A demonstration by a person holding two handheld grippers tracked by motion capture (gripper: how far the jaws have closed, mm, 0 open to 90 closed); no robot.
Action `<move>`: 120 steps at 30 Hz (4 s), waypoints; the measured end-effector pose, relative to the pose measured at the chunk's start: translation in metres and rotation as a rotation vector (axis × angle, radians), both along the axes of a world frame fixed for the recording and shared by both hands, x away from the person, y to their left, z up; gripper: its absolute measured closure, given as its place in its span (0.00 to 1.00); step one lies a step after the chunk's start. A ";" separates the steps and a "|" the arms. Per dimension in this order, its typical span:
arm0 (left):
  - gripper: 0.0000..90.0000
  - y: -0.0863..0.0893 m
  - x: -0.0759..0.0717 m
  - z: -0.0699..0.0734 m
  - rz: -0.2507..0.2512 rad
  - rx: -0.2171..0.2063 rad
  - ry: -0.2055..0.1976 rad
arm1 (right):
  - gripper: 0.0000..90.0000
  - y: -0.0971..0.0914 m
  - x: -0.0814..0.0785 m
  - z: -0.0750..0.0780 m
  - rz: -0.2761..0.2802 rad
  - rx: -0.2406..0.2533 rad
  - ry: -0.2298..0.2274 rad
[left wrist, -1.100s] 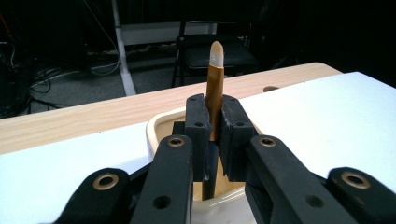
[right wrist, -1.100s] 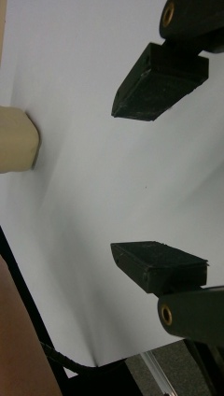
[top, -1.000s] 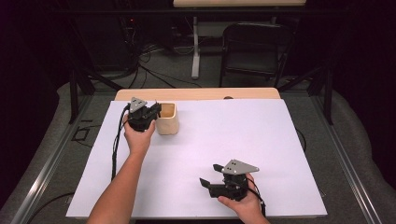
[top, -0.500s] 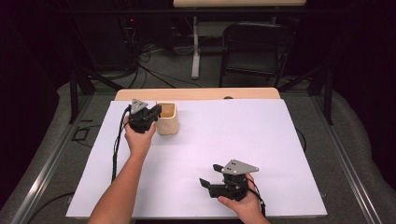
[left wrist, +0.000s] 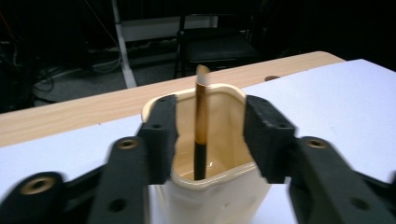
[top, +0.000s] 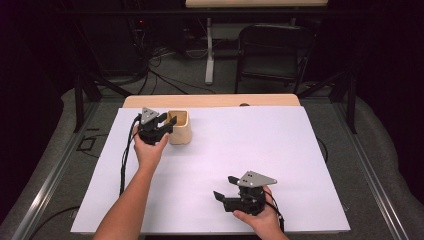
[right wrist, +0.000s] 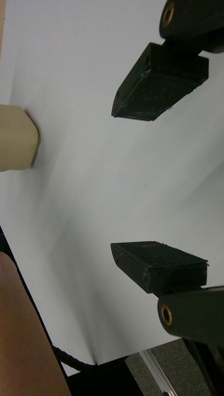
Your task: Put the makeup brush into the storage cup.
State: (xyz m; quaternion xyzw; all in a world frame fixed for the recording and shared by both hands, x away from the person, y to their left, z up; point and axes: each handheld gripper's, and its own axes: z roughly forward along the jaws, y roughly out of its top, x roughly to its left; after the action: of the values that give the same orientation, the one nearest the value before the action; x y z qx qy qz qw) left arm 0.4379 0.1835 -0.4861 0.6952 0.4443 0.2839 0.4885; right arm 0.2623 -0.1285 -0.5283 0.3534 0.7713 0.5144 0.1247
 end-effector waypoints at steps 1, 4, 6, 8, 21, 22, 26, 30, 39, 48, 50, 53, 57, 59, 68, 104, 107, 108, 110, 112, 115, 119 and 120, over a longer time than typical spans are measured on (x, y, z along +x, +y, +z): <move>0.51 0.000 -0.001 0.001 0.002 -0.002 0.001 | 0.32 0.000 0.000 0.000 0.001 -0.001 -0.002; 0.42 0.002 -0.004 0.004 0.011 0.002 -0.009 | 0.31 0.000 0.000 0.000 0.001 -0.001 -0.002; 0.40 0.003 -0.006 0.006 0.008 0.004 -0.011 | 0.31 0.000 0.000 0.000 0.000 0.000 -0.002; 0.38 0.004 -0.008 0.007 0.006 0.004 -0.006 | 0.31 0.000 0.000 0.000 0.000 0.000 -0.002; 0.33 0.006 -0.019 0.011 -0.017 -0.009 0.022 | 0.31 0.001 -0.001 0.000 0.000 -0.005 -0.005; 0.33 0.006 -0.020 0.011 -0.022 -0.002 0.024 | 0.31 0.001 -0.001 0.000 0.000 -0.005 -0.005; 0.34 0.006 -0.025 0.012 -0.030 0.013 0.019 | 0.31 0.001 0.000 0.000 0.002 -0.009 -0.007; 0.35 0.006 -0.029 0.014 -0.036 0.011 0.013 | 0.31 0.001 -0.001 0.000 0.002 -0.012 -0.009; 0.38 0.009 -0.041 0.011 -0.060 0.006 0.041 | 0.31 0.001 -0.001 0.000 0.002 -0.010 -0.010; 0.41 0.013 -0.054 0.010 -0.112 -0.007 0.059 | 0.31 0.002 -0.001 0.001 0.002 -0.010 -0.015; 0.41 0.013 -0.057 0.010 -0.125 -0.003 0.061 | 0.31 0.002 -0.002 0.001 0.003 -0.012 -0.017; 0.40 0.012 -0.060 0.010 -0.134 -0.007 0.057 | 0.31 0.002 -0.002 0.001 0.004 -0.013 -0.018; 0.40 0.012 -0.060 0.010 -0.134 -0.007 0.057 | 0.31 0.002 -0.002 0.001 0.004 -0.012 -0.018; 0.38 0.008 -0.069 0.011 -0.166 0.012 0.049 | 0.31 0.002 -0.002 0.001 0.004 -0.012 -0.018; 0.32 0.012 -0.090 0.008 -0.188 0.008 0.040 | 0.30 0.002 -0.002 0.000 0.003 -0.012 -0.019; 0.30 0.024 -0.150 -0.017 -0.229 -0.030 0.025 | 0.29 0.002 -0.003 -0.001 0.006 -0.018 -0.021; 0.30 0.025 -0.154 -0.019 -0.229 -0.030 0.026 | 0.29 0.002 -0.003 -0.001 0.006 -0.017 -0.022; 0.30 0.025 -0.154 -0.020 -0.235 -0.033 0.030 | 0.29 0.002 -0.003 -0.001 0.006 -0.017 -0.022; 0.30 0.025 -0.157 -0.022 -0.234 -0.025 0.030 | 0.30 0.002 -0.003 -0.001 0.005 -0.016 -0.022; 0.30 0.026 -0.159 -0.025 -0.242 -0.019 0.037 | 0.29 0.002 -0.004 -0.001 0.004 -0.017 -0.023; 0.30 0.025 -0.162 -0.029 -0.249 -0.009 0.048 | 0.29 0.002 -0.004 -0.001 0.004 -0.017 -0.024; 0.30 0.024 -0.166 -0.034 -0.269 0.019 0.059 | 0.30 0.001 -0.004 -0.001 0.002 -0.021 -0.024; 0.30 0.023 -0.167 -0.035 -0.270 0.021 0.061 | 0.30 0.001 -0.004 -0.001 0.003 -0.019 -0.024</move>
State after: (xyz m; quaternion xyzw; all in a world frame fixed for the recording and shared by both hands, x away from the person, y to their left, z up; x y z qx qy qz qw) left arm 0.2712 0.2061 -0.5212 0.7623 0.3583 0.1988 0.5011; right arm 0.2585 -0.1273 -0.5289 0.3450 0.7751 0.5114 0.1366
